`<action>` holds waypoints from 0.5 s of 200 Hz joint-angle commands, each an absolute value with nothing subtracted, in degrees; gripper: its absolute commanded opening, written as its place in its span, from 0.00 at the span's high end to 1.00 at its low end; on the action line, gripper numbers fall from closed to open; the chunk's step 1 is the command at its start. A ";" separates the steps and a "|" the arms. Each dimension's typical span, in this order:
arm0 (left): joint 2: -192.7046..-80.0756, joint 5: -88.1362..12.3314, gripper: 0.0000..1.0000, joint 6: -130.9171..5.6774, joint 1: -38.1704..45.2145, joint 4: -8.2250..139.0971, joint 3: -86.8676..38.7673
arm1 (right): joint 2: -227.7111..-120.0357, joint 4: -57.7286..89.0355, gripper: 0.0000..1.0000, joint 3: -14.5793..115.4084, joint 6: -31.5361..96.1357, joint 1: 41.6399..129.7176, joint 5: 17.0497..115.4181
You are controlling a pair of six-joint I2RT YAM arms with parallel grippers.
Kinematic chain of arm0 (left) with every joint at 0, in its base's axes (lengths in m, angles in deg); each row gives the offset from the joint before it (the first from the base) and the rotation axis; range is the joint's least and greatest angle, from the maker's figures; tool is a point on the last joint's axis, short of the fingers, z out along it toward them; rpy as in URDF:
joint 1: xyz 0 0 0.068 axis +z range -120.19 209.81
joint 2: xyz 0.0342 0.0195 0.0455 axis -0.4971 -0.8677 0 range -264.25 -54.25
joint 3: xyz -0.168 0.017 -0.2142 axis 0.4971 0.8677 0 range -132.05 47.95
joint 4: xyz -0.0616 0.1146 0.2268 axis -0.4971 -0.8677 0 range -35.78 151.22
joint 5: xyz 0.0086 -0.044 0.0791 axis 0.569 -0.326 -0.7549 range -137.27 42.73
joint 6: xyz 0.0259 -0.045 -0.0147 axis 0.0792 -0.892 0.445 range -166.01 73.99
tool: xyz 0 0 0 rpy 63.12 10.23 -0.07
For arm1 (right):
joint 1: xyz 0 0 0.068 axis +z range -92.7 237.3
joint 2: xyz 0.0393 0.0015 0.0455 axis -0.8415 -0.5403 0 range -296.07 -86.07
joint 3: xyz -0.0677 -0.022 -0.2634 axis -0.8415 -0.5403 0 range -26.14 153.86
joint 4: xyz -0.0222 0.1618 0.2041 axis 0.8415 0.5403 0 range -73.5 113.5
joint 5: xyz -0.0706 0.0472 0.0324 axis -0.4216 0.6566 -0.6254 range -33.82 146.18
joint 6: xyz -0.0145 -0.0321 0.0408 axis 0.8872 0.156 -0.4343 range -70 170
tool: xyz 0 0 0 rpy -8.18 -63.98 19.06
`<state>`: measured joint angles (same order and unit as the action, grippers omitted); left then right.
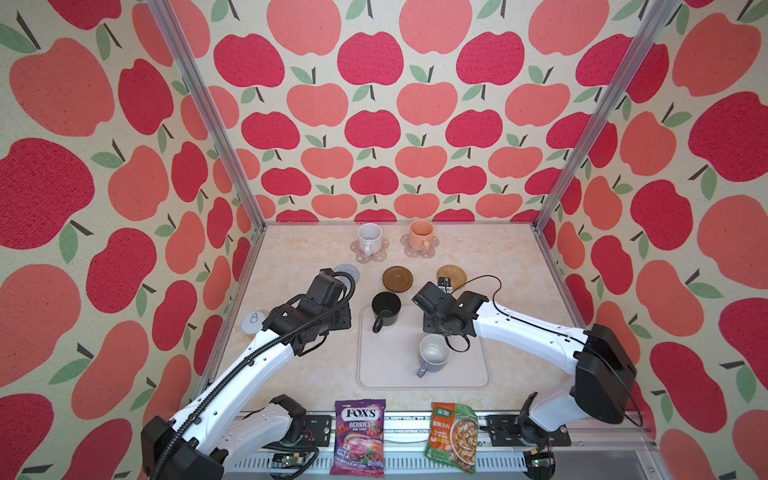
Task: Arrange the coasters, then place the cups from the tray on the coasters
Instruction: 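Lower right gripper onto the rim of the grey mug on the tray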
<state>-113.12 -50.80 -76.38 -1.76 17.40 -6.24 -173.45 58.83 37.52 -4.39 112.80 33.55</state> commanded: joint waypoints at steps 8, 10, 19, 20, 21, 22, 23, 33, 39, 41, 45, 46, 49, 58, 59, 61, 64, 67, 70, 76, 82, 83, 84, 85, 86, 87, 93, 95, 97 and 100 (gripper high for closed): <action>-112.17 -50.26 0.65 -76.51 -1.51 17.81 -5.59 | -171.89 62.38 0.56 35.90 -5.63 112.69 31.22; -112.10 -50.26 0.65 -76.51 -1.53 17.80 -5.64 | -171.93 62.49 0.56 35.84 -5.57 112.61 31.29; -112.07 -50.42 0.65 -76.51 -1.42 17.71 -5.61 | -172.01 62.93 0.56 35.74 -5.43 112.29 31.56; -112.07 -50.43 0.65 -76.51 -1.40 17.67 -5.64 | -172.02 63.01 0.56 35.74 -5.45 112.26 31.61; -112.08 -50.43 0.65 -76.47 -1.40 17.64 -5.61 | -171.98 63.09 0.56 35.74 -5.45 112.24 31.63; -112.08 -50.43 0.65 -76.53 -1.39 17.63 -5.59 | -171.96 63.18 0.56 35.74 -5.46 112.19 31.65; -112.08 -50.44 0.65 -76.52 -1.39 17.58 -5.63 | -172.00 63.26 0.56 35.74 -5.46 112.17 31.61; -112.02 -50.44 0.65 -76.67 -1.39 17.47 -5.75 | -171.94 64.07 0.57 35.74 -5.28 112.01 31.66; -111.99 -50.36 0.65 -76.69 -1.40 17.57 -5.75 | -171.72 64.39 0.58 35.74 -5.03 111.92 31.66; -111.99 -50.35 0.65 -76.73 -1.39 17.59 -5.75 | -171.69 64.44 0.59 35.67 -4.96 111.95 31.53; -111.99 -50.27 0.65 -76.77 -1.39 17.66 -5.73 | -171.43 64.66 0.59 35.58 -4.86 111.92 31.50; -111.95 -50.27 0.65 -76.73 -1.39 17.69 -5.74 | -171.33 64.66 0.59 35.52 -4.76 111.92 31.49; -112.03 -50.26 0.65 -76.77 -1.39 17.71 -5.73 | -171.10 64.80 0.59 35.44 -4.58 111.88 31.42; -112.08 -50.17 0.65 -76.90 -1.39 17.75 -5.75 | -170.27 64.92 0.59 34.77 -4.20 111.71 31.31; -112.08 -50.17 0.65 -76.93 -1.39 17.78 -5.75 | -170.23 64.93 0.59 34.64 -4.17 111.70 31.31; -112.06 -50.11 0.65 -76.90 -1.39 17.79 -5.79 | -169.98 64.93 0.59 34.50 -4.10 111.59 31.31; -112.14 -50.09 0.65 -76.94 -1.39 17.86 -5.77 | -169.70 64.85 0.59 34.22 -4.02 111.47 31.33; -112.15 -50.09 0.65 -76.95 -1.39 17.88 -5.72 | -169.45 64.76 0.59 33.93 -3.89 111.32 31.39; -112.21 -50.01 0.65 -76.99 -1.39 17.95 -5.77 | -169.09 64.60 0.59 33.63 -3.76 111.18 31.59; -112.29 -49.95 0.65 -77.04 -1.39 18.11 -5.72 | -168.52 64.30 0.59 33.12 -3.54 110.85 31.97; -112.39 -49.85 0.65 -77.13 -1.39 18.23 -5.76 | -167.96 63.93 0.59 32.50 -3.36 110.59 32.37; -112.41 -49.83 0.65 -77.13 -1.39 18.23 -5.75 | -167.84 63.86 0.59 32.45 -3.36 110.53 32.41; -112.42 -49.78 0.65 -77.13 -1.39 18.19 -5.75 | -167.83 63.74 0.59 32.38 -3.31 110.50 32.43; -112.43 -49.76 0.65 -77.13 -1.43 18.21 -5.80 | -167.73 63.67 0.59 32.26 -3.29 110.48 32.49; -112.47 -49.75 0.65 -77.13 -1.41 18.23 -5.77 | -167.68 63.56 0.59 32.15 -3.19 110.43 32.56; -112.50 -49.74 0.65 -77.17 -1.40 18.28 -5.81 | -167.53 63.50 0.59 32.05 -3.14 110.41 32.64; -112.58 -49.58 0.65 -77.21 -1.45 18.32 -5.93 | -167.08 62.87 0.59 31.63 -2.65 110.31 33.05; -112.67 -49.56 0.65 -77.23 -1.43 18.37 -5.99 | -166.86 62.72 0.59 31.41 -2.45 110.30 33.22; -112.64 -49.43 0.65 -77.29 -1.44 18.40 -5.97 | -166.74 62.53 0.59 31.32 -2.22 110.23 33.37; -112.77 -49.32 0.65 -77.28 -1.41 18.41 -6.09 | -166.52 62.28 0.59 31.15 -1.95 110.21 33.59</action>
